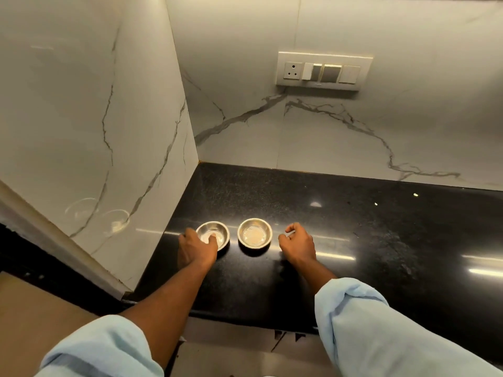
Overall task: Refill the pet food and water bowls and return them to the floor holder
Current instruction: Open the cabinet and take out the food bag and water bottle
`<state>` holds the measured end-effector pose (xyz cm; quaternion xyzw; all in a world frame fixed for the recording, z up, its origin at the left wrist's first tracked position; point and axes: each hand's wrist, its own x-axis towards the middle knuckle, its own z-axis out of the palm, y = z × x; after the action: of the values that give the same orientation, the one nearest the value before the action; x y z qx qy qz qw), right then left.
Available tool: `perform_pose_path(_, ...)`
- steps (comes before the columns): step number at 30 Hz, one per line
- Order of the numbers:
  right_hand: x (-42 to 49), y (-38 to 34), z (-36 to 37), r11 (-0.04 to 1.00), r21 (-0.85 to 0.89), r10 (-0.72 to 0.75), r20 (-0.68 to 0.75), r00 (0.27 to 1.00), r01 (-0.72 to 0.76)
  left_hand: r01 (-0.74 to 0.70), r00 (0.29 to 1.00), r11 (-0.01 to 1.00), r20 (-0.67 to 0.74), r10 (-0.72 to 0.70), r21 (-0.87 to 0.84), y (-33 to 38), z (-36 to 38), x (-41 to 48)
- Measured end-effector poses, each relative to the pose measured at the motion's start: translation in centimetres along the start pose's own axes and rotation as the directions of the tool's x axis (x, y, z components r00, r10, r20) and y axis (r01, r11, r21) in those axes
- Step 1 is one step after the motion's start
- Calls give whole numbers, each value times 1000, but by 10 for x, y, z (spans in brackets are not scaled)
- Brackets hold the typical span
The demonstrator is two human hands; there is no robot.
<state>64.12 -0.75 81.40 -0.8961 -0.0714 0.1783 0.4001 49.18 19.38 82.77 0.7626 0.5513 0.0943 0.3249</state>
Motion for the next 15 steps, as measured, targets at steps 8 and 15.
perform_pose_path(8, 1, -54, -108, 912, -71, -410, -189, 892, 404, -422, 904, 901, -123, 409, -103, 108, -17, -44)
perform_pose_path(15, -4, -116, -200, 674, -288, -738, -317, 596, 681, -715, 671, 698, -317, 670, -38, 214, -49, -71)
